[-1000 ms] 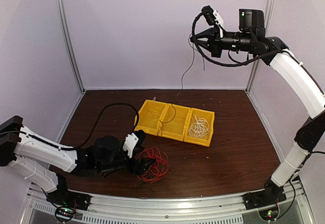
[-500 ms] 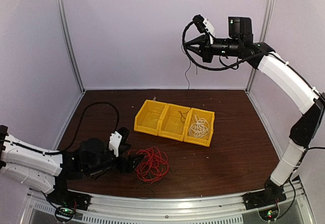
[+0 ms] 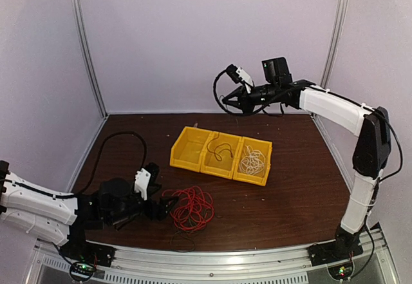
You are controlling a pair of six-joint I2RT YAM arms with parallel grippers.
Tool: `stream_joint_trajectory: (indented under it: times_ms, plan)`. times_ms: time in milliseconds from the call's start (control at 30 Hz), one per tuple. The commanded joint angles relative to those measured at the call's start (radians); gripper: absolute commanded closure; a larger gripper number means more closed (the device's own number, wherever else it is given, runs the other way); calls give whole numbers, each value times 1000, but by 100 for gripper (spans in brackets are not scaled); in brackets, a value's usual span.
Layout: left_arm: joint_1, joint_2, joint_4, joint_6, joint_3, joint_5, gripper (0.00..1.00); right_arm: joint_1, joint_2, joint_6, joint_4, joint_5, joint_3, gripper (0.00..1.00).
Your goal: Untangle the cables
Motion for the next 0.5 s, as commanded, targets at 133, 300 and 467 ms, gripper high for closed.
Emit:
stream_joint_trajectory:
  times_ms: [133,300,467]
  plan:
    - [1,-39,18,-28,-33,-31,18,3,142,-22,-6,5,-22,100]
    - [0,-43,13,-29,-40,-50,17,11,197,-54,-42,84,-30,100]
    - [1,-20,21,-26,-37,-51,17,38,235,-116,-76,192,-36,100]
